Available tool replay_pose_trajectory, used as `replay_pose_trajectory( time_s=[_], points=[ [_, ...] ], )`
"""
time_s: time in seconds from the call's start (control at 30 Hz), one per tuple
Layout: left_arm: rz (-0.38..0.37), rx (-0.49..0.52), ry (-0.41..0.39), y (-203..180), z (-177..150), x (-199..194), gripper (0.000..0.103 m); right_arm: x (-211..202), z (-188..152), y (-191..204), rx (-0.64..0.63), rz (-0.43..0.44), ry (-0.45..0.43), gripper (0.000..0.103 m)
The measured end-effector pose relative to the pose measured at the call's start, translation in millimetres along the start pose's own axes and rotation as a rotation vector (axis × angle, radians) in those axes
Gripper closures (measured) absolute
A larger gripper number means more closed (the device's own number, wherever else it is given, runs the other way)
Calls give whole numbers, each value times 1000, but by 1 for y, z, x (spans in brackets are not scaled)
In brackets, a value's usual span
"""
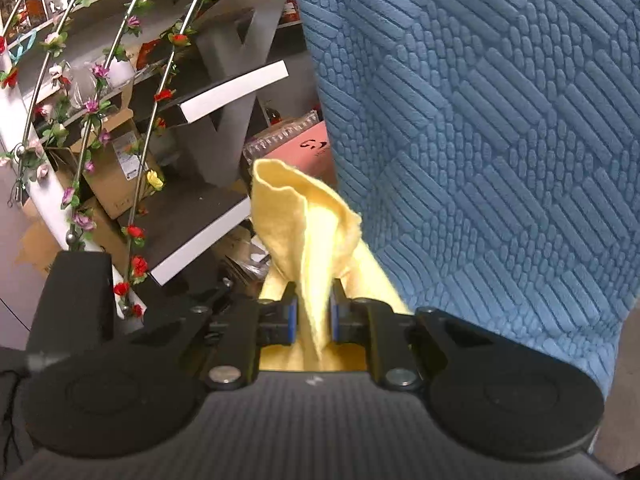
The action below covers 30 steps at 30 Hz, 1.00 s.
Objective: Clean container
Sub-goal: 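Hold the mug in the left gripper while the right gripper wipes its rim with the cloth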
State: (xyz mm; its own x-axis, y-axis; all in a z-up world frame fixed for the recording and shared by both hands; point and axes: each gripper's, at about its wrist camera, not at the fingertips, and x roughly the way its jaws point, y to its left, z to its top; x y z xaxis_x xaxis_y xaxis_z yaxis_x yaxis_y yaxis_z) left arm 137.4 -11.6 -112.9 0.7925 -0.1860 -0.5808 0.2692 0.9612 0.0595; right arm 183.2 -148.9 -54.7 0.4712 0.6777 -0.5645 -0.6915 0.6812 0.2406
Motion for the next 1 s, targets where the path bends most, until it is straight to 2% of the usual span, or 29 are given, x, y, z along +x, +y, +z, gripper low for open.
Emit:
replay_pose_trajectory(
  time_s=[0.13, 0.2, 0.23, 0.43, 0.73, 1.0],
  points=[
    [-2, 2, -2, -2, -2, 0, 12, -2, -1, 0, -45, -38, -13, 88],
    [-5, 1, 3, -30, -19, -29, 12, 2, 0, 1, -56, -54, -19, 88],
    [-4, 0, 1, -31, -20, -30, 12, 6, 1, 2, -59, -50, -23, 88],
    [1, 8, -9, -40, -24, -33, 12, 12, 3, 1, -17, 54, -2, 87],
    [12, 2, -22, -57, -29, -41, 12, 8, 1, 8, -83, -42, -23, 87],
    [11, -22, -18, -69, -30, -49, 12, 10, 1, 4, -48, -5, -28, 88]
  ],
)
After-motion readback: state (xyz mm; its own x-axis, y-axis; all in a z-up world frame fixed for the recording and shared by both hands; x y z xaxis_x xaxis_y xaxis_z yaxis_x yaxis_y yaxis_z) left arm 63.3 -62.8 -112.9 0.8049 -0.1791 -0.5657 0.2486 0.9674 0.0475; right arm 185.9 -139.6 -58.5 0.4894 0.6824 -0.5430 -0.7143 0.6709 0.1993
